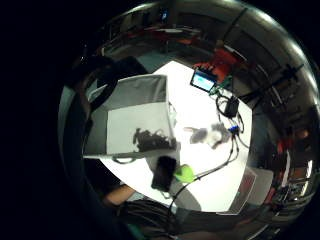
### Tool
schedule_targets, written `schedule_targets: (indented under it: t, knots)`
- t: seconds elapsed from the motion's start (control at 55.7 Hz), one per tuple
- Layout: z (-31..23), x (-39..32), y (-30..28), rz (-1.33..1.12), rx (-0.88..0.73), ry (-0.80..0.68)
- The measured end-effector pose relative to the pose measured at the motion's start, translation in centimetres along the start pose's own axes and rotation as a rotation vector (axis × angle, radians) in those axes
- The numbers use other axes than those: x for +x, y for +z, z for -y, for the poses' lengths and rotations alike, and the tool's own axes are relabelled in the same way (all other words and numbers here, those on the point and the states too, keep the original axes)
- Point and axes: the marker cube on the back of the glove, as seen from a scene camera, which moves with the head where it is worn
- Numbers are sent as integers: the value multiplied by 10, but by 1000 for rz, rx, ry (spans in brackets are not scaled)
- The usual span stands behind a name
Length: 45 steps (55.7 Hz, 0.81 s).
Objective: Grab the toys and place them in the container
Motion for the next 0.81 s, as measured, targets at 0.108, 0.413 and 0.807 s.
schedule_targets:
  t: [0.108,0.413,0.807]
  knots:
    - [0,20,12,-29,-92,-1]
    - [-51,205,48,-94,-127,151]
    - [-7,307,197,-316,-50,92]
